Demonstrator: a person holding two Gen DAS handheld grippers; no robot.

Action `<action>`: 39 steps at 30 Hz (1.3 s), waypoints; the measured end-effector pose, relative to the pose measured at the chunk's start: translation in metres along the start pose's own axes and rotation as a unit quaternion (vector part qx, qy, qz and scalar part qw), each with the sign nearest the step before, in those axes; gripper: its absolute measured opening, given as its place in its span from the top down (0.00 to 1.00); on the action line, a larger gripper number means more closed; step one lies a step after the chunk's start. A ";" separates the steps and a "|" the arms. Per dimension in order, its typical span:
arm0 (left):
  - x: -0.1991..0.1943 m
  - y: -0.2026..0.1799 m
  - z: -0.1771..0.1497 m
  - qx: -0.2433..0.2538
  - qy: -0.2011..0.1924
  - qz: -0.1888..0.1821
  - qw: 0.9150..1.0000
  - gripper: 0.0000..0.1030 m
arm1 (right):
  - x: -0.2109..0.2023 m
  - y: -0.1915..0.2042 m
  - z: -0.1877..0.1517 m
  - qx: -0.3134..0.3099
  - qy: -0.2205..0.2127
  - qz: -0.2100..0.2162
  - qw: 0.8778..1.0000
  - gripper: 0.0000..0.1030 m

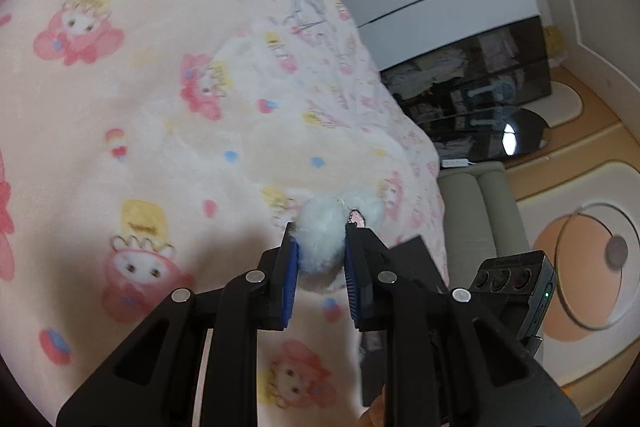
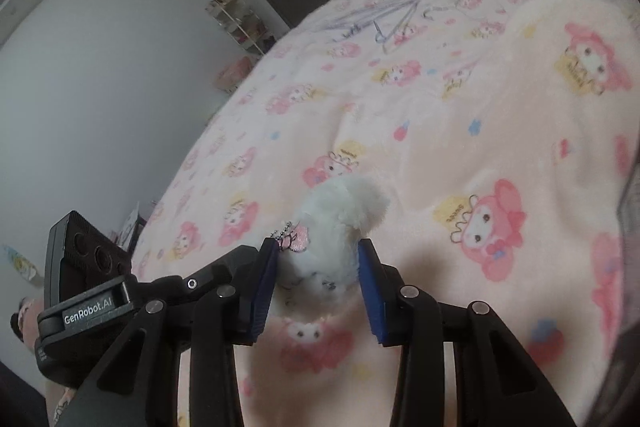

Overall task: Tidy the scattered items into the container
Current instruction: 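Carry the white plush cat with both grippers into the black box and release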

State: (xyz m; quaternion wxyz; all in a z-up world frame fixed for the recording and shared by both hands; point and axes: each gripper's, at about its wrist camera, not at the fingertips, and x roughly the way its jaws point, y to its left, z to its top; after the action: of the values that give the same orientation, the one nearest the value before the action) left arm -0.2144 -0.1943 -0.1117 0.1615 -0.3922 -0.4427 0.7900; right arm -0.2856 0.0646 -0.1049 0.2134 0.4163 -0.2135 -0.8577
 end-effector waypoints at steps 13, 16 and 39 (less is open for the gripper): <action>0.055 -0.200 -0.092 0.159 0.122 -0.076 0.977 0.79 | -0.219 -0.040 -0.001 -0.038 -0.070 -0.086 0.993 0.66; 0.098 -0.228 -0.132 0.186 0.177 -0.066 0.964 0.79 | -0.252 -0.077 -0.014 -0.016 -0.058 -0.135 0.989 0.66; 0.183 -0.249 -0.206 0.272 0.262 0.120 0.918 0.52 | -0.270 -0.176 -0.038 0.018 0.036 -0.264 0.964 0.56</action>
State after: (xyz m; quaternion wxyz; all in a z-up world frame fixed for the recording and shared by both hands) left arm -0.1969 0.1722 -0.0549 0.2762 -0.5763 -0.1022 0.7623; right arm -0.1365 0.3482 -0.0536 -0.0205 0.4927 -0.1039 -0.8637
